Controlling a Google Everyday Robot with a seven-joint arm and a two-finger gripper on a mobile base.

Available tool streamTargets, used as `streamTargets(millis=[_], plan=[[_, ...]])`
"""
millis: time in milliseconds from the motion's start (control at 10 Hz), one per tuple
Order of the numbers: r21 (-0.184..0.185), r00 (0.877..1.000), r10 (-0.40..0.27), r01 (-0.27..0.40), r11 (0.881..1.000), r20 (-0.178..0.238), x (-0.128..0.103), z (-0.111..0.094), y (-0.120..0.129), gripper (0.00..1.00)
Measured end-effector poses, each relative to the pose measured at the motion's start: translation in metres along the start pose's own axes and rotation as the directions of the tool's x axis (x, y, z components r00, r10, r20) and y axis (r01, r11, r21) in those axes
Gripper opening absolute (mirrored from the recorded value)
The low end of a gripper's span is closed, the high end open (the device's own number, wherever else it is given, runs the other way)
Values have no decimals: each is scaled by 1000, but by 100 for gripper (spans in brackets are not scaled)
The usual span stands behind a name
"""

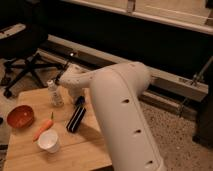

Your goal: Place the white sponge in the ceramic bowl

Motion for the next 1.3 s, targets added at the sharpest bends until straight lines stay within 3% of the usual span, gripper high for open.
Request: streamTargets(millis=[300,500,700,800,1000,1100,1300], plan=[[42,992,28,-33,999,124,5,-89,-26,0],[45,980,-21,13,999,198,10,-149,-7,0],[38,962,-105,98,994,254,16,-195,32,0],[31,946,-164,161,986,279,20,-215,60,0],[18,918,-243,250,968,313,17,-237,103,0],[8,896,-293,308,951,334,12,-248,134,0],[2,863,-359,383,924,356,0,-259,172,0]])
